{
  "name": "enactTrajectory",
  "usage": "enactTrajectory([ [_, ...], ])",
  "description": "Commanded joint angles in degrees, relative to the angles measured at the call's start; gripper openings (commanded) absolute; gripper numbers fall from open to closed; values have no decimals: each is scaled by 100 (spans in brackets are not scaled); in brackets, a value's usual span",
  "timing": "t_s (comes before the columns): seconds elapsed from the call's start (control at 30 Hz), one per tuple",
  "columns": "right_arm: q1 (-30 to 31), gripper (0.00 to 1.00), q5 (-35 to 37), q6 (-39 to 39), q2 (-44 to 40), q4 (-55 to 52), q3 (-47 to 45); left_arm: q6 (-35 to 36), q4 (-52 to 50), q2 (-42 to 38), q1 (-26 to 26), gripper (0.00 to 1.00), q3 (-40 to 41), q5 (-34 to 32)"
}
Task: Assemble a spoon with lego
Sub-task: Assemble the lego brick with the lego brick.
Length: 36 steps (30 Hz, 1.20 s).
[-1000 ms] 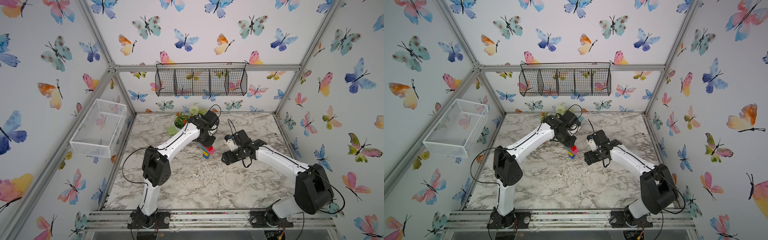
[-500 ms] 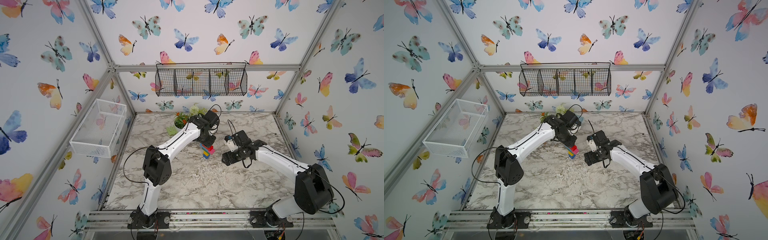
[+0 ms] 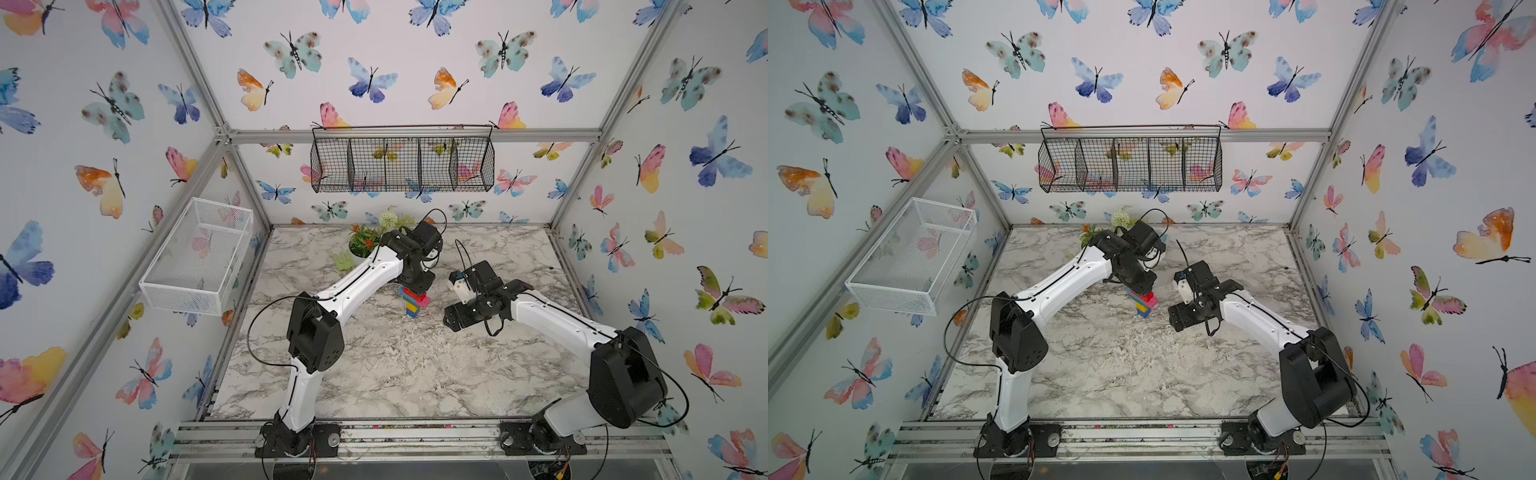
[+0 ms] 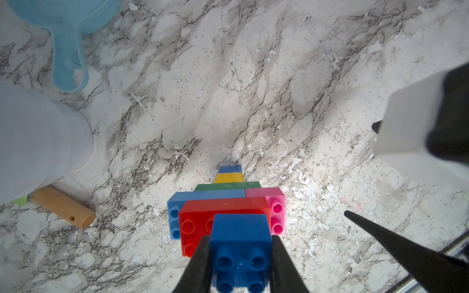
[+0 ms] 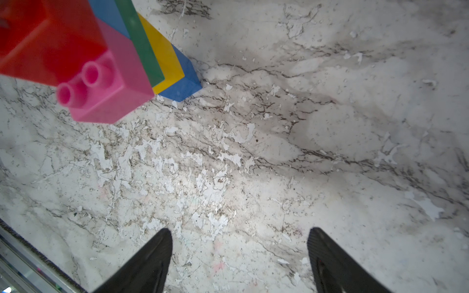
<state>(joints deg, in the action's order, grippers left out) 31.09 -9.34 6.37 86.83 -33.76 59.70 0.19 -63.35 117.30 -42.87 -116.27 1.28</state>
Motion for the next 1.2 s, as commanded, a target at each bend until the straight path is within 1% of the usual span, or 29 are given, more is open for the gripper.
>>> enactTrajectory([
  [0.0, -15, 86, -90, -79, 36, 18, -59, -18, -106, -7, -11, 23, 156, -128],
  [0.27, -15, 86, -100, -94, 45, 18, -55, -273, -68, -166, 147, 24, 113, -264],
  [0.8, -15, 86, -93, -101, 36, 27, -64, -170, -73, -93, 91, 23, 192, -27],
  [1.1, -13, 86, -91, -101, 36, 10, -63, -237, 22, -254, 25, 23, 506, -29],
  [1.17, -15, 86, -85, -100, 36, 1, -52, -247, 127, -443, 21, 23, 649, -69],
])
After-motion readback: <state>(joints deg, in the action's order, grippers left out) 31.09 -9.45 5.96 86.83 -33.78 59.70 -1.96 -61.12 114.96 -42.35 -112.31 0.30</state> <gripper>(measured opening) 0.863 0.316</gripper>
